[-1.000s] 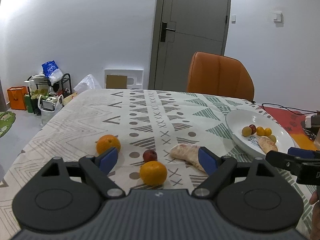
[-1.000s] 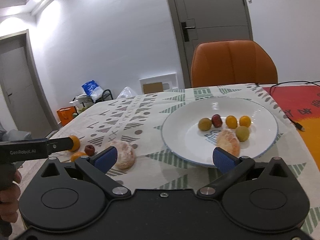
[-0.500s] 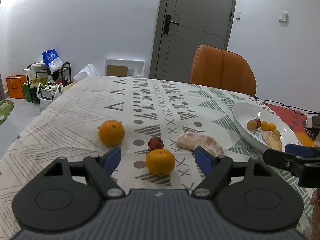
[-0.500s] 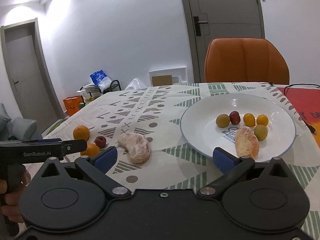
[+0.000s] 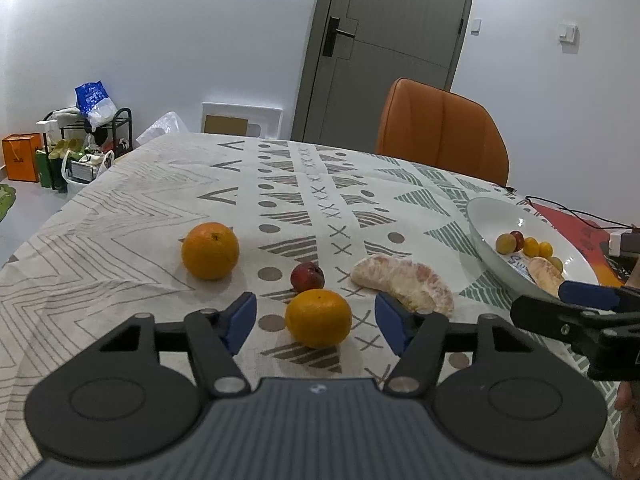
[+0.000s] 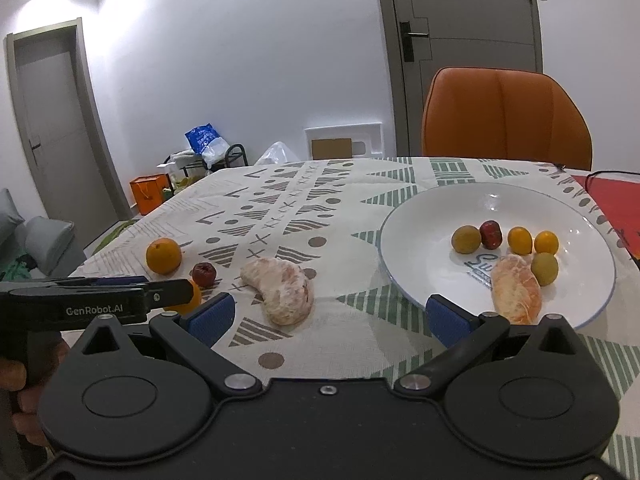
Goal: Organize fruits
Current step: 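Withdraw both open grippers from the bowl back toward the remaining fruit, then grasp an orange with the left gripper while the right gripper grasps another pomelo segment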
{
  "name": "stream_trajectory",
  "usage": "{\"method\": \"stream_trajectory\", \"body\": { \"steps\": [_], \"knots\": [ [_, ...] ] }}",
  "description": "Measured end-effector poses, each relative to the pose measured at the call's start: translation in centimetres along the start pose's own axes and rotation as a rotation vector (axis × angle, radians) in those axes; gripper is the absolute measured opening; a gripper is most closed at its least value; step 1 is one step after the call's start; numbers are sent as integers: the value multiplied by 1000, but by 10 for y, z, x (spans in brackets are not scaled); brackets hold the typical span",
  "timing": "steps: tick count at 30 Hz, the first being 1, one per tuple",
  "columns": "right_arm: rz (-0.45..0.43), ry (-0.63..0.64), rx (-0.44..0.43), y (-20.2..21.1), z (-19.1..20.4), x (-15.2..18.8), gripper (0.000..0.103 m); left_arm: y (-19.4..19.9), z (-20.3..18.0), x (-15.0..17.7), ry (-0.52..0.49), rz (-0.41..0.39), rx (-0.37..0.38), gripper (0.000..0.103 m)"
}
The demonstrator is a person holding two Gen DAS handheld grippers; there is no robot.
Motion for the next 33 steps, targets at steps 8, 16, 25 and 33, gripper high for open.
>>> {"method": "stream_trajectory", "body": {
  "steps": [8, 16, 25, 33],
  "knots": [
    [-1, 21, 6, -8, 2, -4, 102, -10, 3, 1, 23, 30, 22, 36],
    [27, 64, -39, -26, 14, -11, 87, -1, 17, -10, 32, 5, -1, 36],
    [65, 105, -85, -48, 29, -17, 78, 6, 38, -17, 65, -11, -33, 36],
    [87, 127, -96, -61, 35, -23, 77, 8, 52, -21, 91, -17, -50, 36]
  ]
}}
Point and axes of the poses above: each gripper's, at about its wrist camera, not at the fingertips, and y roughly against the way its jaws point, z to its left, x to its underside, the point moved 3 cm from there along -y, roughly the way its jaws point, and after that the axes turned 9 degrees about y, right-handed, at the moved point
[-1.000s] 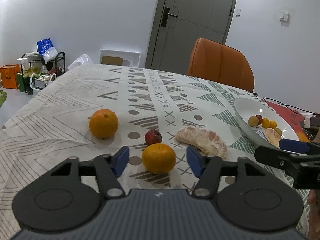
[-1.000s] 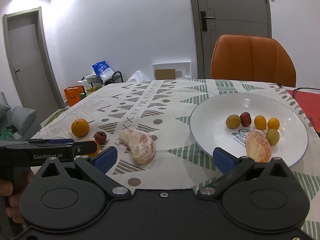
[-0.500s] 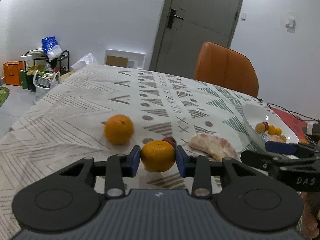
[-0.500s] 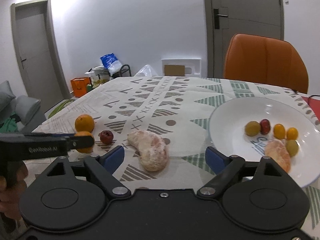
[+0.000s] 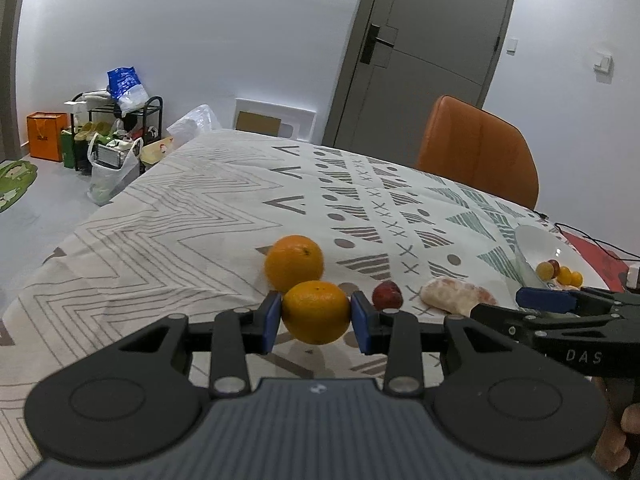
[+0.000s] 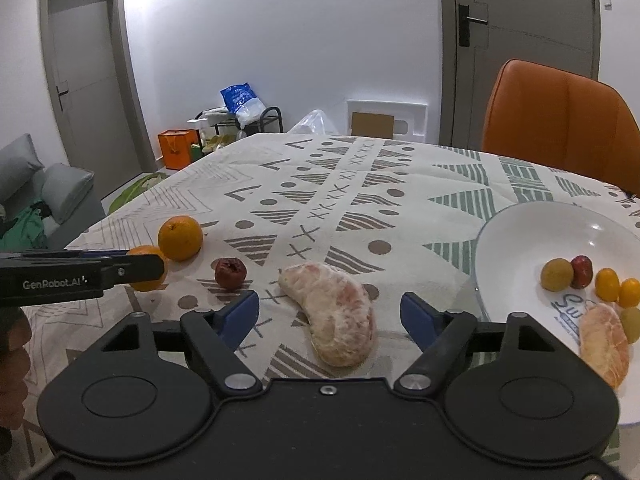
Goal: Organize fruits
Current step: 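Grasp an orange with the left gripper while the right gripper grasps another pomelo segment, then carry the orange and pomelo segment over the white bowl and release both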
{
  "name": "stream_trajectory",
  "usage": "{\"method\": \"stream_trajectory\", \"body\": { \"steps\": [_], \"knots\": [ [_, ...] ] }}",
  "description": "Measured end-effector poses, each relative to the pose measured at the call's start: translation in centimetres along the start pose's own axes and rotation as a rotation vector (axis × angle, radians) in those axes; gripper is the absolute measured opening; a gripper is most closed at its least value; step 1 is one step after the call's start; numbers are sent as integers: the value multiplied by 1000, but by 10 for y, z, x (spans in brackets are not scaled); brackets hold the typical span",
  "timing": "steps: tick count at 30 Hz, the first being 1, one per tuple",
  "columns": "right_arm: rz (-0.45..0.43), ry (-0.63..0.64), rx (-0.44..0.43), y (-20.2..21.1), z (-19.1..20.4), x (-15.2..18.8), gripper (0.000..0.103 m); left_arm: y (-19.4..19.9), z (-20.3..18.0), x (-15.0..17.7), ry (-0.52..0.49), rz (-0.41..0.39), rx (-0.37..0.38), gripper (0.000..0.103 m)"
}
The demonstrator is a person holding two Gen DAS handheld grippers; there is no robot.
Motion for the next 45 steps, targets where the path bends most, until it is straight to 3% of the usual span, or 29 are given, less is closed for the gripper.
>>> {"method": "stream_trajectory", "body": {
  "steps": [15, 17, 18, 19, 30, 45],
  "knots": [
    [50, 65, -22, -29, 8, -5, 70, 5, 12, -3, 22, -10, -26, 36],
    [62, 73, -4, -31, 7, -2, 61, 5, 12, -3, 25, -8, -28, 36],
    [70, 68, 0, -31, 6, -1, 43, 5, 12, -3, 26, -8, -28, 36],
    [63, 61, -11, -28, 4, -1, 38, 5, 10, -3, 25, -9, -28, 36],
    [-21, 10, -9, 6, -7, -2, 37, 7, -13, 0, -10, -13, 9, 36],
    [-86, -82, 81, 41, -44, 7, 37, 4, -53, 2, -62, -15, 69, 36]
  ]
}}
Point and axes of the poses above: each gripper's, at about its wrist camera, not at the fingertips, and y roughly against the way its jaws point, z to its left, x to its underside, the point moved 3 cm from there along -y, roughly the way its jaws point, and after that the axes turned 9 degrees about y, right-handed, at the moved point
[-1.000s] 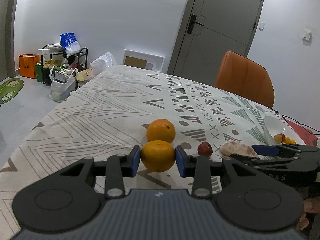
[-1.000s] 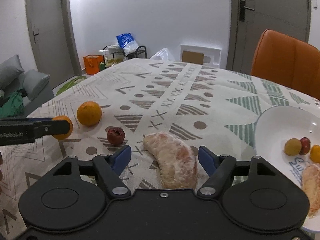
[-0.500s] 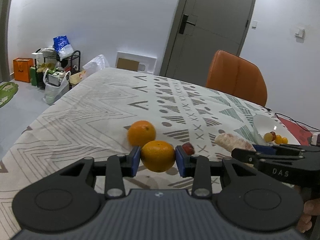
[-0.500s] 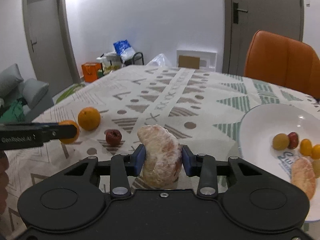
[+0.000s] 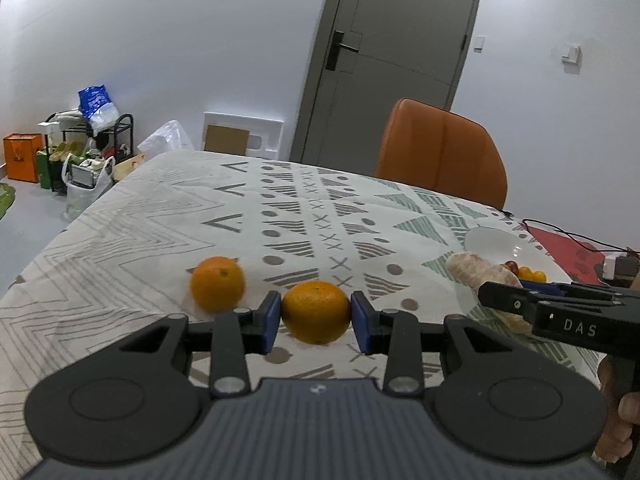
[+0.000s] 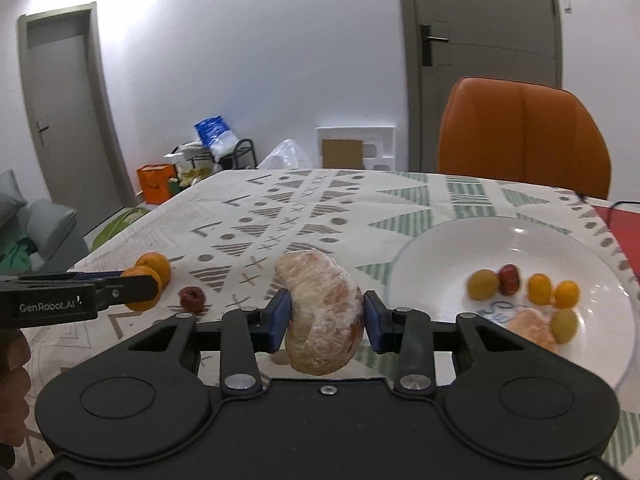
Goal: Organize fruits
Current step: 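Carry the orange and pomelo segment over the white bowl and release both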
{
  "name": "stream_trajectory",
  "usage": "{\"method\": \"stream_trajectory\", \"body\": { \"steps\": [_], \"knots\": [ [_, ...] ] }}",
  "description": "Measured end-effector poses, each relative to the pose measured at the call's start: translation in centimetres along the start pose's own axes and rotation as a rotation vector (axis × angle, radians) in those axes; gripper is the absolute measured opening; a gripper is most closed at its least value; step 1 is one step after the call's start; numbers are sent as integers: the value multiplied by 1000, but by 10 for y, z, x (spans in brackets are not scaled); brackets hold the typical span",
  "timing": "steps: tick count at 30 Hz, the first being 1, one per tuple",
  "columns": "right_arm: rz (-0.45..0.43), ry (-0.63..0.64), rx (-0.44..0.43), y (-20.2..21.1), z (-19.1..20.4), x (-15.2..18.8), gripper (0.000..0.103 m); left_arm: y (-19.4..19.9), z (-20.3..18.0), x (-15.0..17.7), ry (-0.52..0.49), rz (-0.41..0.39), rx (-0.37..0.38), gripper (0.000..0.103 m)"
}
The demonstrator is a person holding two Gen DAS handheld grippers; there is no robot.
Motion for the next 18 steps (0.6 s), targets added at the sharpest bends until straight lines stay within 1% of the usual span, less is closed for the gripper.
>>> {"method": "stream_trajectory", "body": {
  "steps": [18],
  "knots": [
    [-12, -72, 89, 17, -45, 14, 37, -9, -33, 3, -46, 14, 45, 36]
  ]
}}
Point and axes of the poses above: each gripper's, at about its wrist camera, not at the fingertips, and y roughly against the way its jaws point, z to its left, x to its underside, the point moved 3 cm from there along -y, roughly the way its jaws point, and after that the axes turned 9 degrees about y, right-handed, at the moved point
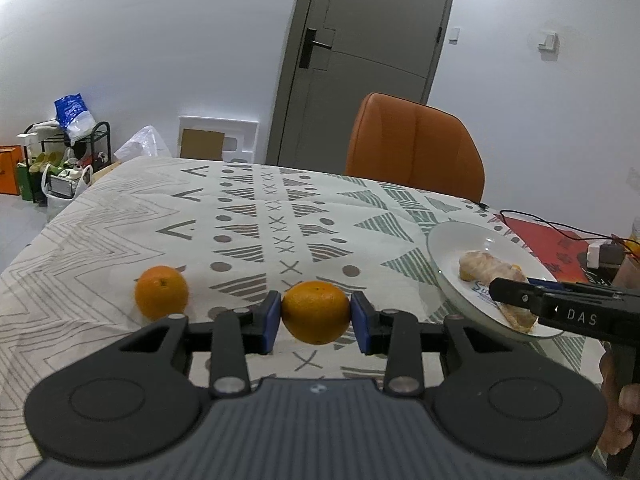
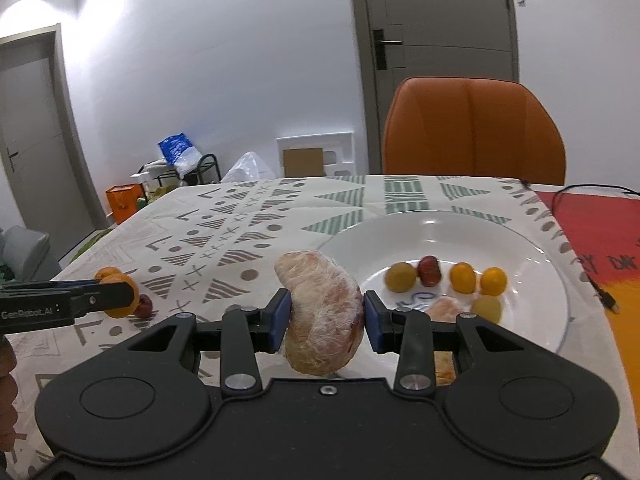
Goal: Organize fruits
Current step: 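Carry the orange and pomelo segment over the white bowl and release both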
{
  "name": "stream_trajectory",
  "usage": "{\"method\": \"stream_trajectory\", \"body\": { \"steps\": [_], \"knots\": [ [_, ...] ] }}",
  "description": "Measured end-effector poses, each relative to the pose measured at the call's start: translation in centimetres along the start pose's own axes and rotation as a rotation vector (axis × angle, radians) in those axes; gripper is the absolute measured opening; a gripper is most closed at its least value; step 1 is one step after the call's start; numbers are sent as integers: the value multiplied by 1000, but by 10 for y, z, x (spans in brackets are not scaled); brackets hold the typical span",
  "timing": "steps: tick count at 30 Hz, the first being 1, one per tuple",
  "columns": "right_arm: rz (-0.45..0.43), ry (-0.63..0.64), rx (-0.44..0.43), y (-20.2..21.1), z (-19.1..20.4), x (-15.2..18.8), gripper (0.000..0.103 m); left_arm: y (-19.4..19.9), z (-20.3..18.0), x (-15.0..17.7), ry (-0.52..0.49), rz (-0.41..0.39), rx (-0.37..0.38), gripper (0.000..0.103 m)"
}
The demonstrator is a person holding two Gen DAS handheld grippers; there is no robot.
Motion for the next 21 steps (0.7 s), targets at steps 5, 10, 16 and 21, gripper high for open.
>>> {"method": "stream_trajectory", "body": {
  "steps": [5, 10, 16, 21],
  "knots": [
    [1, -23, 25, 4, -13, 4, 37, -3, -10, 0, -15, 3, 11, 36],
    [-1, -46, 48, 6, -25, 8, 37, -7, -20, 1, -29, 8, 24, 36],
    [5, -51, 77, 8, -35, 11, 43, -10, -35, 2, -50, 13, 42, 36],
    [5, -79, 76, 15, -43, 18, 44, -14, -49, 4, -71, 19, 57, 36]
  ]
}}
Point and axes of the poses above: each gripper's, at about its wrist camera, not at the fingertips, and y roughly against the way its jaws point, z to its left, x to its underside, the point moved 3 cm from there along -y, roughly the way its jaws point, and after that the axes turned 9 degrees about y, right-handed, at the moved point
